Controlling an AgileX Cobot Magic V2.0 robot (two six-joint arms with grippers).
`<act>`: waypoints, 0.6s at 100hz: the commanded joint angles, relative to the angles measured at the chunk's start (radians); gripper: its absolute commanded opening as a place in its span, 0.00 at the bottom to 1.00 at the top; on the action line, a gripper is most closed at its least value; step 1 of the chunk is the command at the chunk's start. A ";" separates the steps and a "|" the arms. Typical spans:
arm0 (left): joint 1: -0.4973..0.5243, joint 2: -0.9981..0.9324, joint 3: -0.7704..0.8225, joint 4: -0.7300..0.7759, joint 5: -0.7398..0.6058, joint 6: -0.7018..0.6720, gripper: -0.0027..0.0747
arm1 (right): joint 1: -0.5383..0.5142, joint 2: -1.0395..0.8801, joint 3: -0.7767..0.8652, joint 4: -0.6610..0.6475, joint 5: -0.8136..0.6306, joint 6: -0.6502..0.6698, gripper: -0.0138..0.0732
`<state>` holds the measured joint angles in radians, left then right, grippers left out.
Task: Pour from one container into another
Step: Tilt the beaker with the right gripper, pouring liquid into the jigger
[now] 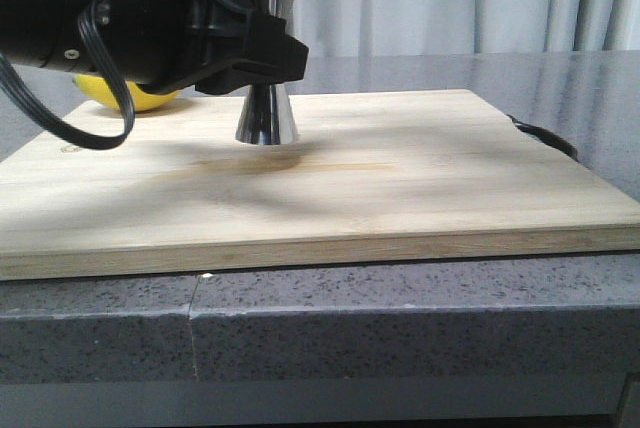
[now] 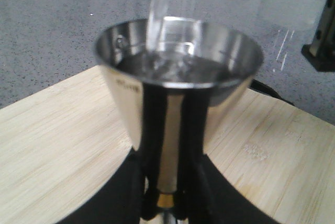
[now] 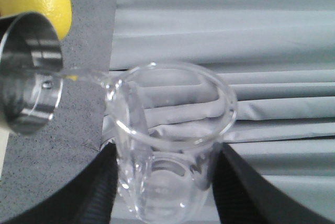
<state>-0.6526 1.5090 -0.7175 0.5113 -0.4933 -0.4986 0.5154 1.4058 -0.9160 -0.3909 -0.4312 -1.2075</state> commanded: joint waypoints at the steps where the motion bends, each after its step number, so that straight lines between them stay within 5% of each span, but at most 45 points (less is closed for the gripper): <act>1: -0.006 -0.042 -0.033 -0.018 -0.075 -0.007 0.01 | -0.005 -0.040 -0.037 0.006 -0.086 -0.003 0.42; 42: -0.006 -0.042 -0.033 -0.018 -0.075 -0.007 0.01 | -0.005 -0.040 -0.037 0.006 -0.007 0.001 0.42; 60: -0.006 -0.042 -0.033 -0.018 -0.075 -0.007 0.01 | -0.005 -0.040 -0.037 0.121 -0.007 0.003 0.42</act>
<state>-0.6526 1.5090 -0.7175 0.5113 -0.4933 -0.4986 0.5154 1.4058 -0.9160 -0.3366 -0.3665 -1.2081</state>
